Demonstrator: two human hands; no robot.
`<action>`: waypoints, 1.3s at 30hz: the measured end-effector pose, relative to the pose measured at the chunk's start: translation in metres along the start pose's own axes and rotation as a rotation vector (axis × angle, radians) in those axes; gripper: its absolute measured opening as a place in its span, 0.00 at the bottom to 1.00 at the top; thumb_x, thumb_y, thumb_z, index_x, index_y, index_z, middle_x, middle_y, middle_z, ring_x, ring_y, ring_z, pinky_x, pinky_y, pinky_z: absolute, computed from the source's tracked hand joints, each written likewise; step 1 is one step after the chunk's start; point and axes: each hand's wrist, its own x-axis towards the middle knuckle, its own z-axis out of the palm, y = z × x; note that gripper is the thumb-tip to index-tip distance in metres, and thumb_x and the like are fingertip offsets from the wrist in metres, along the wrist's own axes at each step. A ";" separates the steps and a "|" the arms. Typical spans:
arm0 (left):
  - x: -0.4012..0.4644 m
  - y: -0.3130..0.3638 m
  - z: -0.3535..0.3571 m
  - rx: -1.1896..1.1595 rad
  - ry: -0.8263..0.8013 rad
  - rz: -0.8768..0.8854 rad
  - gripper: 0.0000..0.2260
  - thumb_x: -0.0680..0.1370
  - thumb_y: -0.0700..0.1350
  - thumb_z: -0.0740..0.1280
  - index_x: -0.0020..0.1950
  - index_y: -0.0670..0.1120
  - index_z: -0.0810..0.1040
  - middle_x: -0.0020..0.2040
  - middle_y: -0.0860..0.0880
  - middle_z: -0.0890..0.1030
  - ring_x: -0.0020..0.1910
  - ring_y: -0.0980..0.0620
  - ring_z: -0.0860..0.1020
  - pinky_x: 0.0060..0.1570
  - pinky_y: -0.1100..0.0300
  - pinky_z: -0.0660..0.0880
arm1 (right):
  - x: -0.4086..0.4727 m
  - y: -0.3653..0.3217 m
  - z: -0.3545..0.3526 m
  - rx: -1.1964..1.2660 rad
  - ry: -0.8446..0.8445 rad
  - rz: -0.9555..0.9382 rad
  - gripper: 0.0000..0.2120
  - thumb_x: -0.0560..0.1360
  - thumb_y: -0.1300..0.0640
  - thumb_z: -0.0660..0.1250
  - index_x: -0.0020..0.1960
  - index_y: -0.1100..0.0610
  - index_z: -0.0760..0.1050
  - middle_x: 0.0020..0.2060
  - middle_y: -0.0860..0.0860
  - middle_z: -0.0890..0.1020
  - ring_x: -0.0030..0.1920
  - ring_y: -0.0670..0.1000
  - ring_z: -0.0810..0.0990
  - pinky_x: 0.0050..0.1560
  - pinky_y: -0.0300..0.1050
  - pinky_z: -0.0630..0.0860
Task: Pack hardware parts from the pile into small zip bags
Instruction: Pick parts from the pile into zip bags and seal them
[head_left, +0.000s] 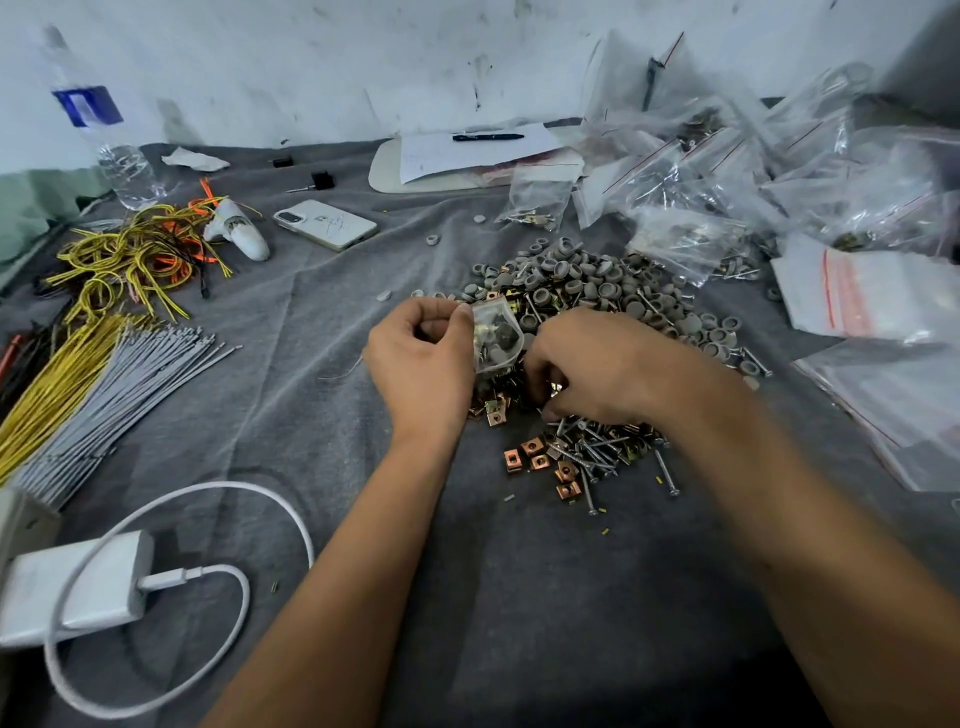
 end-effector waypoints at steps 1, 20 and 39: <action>0.000 0.000 0.000 -0.002 0.000 -0.005 0.02 0.74 0.43 0.73 0.41 0.48 0.85 0.30 0.55 0.80 0.30 0.56 0.75 0.35 0.58 0.72 | 0.000 0.003 0.002 0.014 -0.003 -0.026 0.04 0.74 0.52 0.77 0.46 0.46 0.82 0.45 0.43 0.80 0.46 0.47 0.80 0.47 0.46 0.78; -0.001 0.000 0.003 0.046 0.010 0.038 0.03 0.75 0.43 0.73 0.41 0.49 0.85 0.30 0.55 0.81 0.29 0.59 0.76 0.34 0.58 0.73 | -0.004 0.030 0.011 0.450 0.256 -0.153 0.03 0.76 0.54 0.75 0.48 0.45 0.84 0.36 0.38 0.82 0.40 0.36 0.81 0.40 0.29 0.71; -0.001 0.004 0.000 0.057 0.050 0.015 0.03 0.74 0.45 0.72 0.40 0.50 0.84 0.31 0.54 0.82 0.31 0.56 0.78 0.36 0.53 0.78 | 0.008 0.009 0.017 0.125 0.164 -0.118 0.07 0.80 0.54 0.70 0.56 0.52 0.83 0.52 0.48 0.82 0.53 0.52 0.81 0.58 0.53 0.78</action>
